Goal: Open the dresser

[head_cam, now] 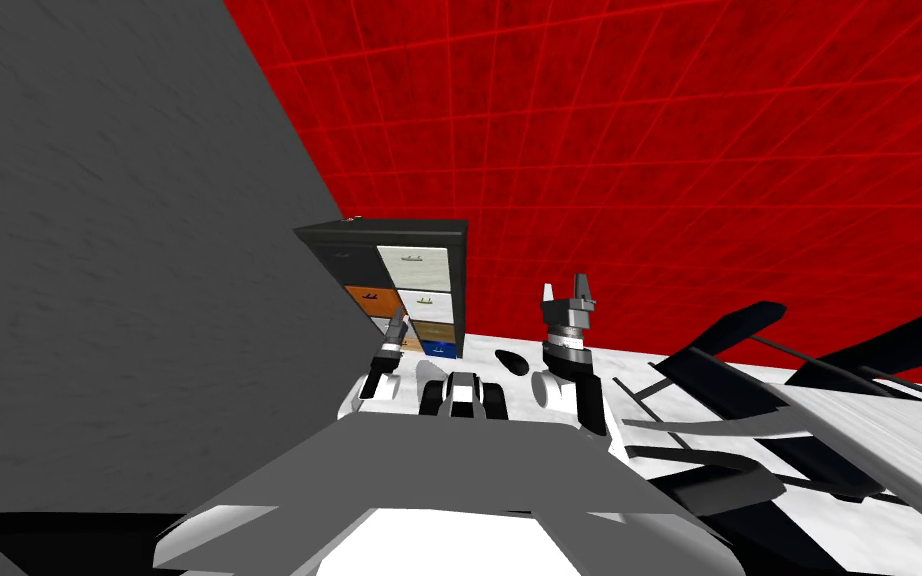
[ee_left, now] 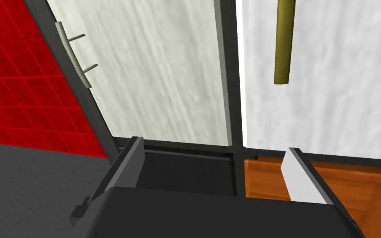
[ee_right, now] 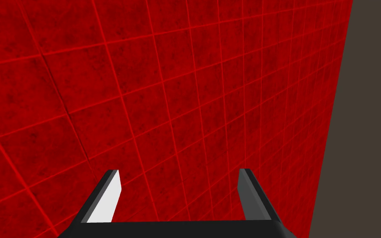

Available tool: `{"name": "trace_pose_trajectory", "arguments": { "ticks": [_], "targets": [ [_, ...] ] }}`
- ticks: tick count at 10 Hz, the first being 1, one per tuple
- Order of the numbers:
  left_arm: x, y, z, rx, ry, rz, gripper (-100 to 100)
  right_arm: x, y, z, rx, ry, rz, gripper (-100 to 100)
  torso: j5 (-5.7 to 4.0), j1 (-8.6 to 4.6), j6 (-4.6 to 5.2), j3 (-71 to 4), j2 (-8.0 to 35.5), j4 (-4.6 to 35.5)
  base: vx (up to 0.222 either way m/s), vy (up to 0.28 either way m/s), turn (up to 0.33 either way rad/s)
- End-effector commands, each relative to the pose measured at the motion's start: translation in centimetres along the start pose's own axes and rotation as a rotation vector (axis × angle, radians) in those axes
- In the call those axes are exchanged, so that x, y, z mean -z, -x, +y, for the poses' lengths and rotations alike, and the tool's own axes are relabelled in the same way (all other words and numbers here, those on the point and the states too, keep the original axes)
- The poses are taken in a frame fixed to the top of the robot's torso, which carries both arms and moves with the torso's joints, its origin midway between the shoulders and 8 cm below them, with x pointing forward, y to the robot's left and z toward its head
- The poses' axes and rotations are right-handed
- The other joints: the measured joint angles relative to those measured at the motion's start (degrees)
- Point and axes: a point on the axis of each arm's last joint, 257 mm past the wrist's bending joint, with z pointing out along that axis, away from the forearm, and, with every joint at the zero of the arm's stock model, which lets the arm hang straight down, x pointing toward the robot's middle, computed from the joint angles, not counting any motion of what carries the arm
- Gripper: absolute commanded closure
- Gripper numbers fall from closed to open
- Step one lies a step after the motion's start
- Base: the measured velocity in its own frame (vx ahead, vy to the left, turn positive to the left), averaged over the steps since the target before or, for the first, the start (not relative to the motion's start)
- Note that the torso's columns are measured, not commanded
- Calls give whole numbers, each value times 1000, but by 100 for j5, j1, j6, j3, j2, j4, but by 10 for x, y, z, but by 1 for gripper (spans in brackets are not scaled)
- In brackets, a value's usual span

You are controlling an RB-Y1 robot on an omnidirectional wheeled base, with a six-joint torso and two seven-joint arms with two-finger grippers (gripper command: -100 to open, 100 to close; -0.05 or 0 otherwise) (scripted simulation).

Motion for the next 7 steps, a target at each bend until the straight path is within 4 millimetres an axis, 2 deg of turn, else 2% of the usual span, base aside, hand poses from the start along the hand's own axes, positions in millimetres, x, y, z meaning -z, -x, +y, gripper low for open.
{"name": "trace_pose_trajectory", "arguments": {
  "ticks": [1, 4, 7],
  "targets": [
    [4, -6, 17, 13, 30, -4, -100, 0, 0, 0, 0, 0, 0, 0, 0, 1, 0, 0, 0, 0, 79, -80, -17],
    [9, -21, 44, 54, 74, -18, -100, 0, 0, 0, 0, 0, 0, 0, 1, 6, 0, -2, -3, -1, 105, -81, -22],
    [11, -38, 55, 108, 97, -41, -100, 0, 0, 0, 0, 0, 0, 0, 2, 7, 0, 5, 8, 2, 78, -55, -12]
  ]
}}
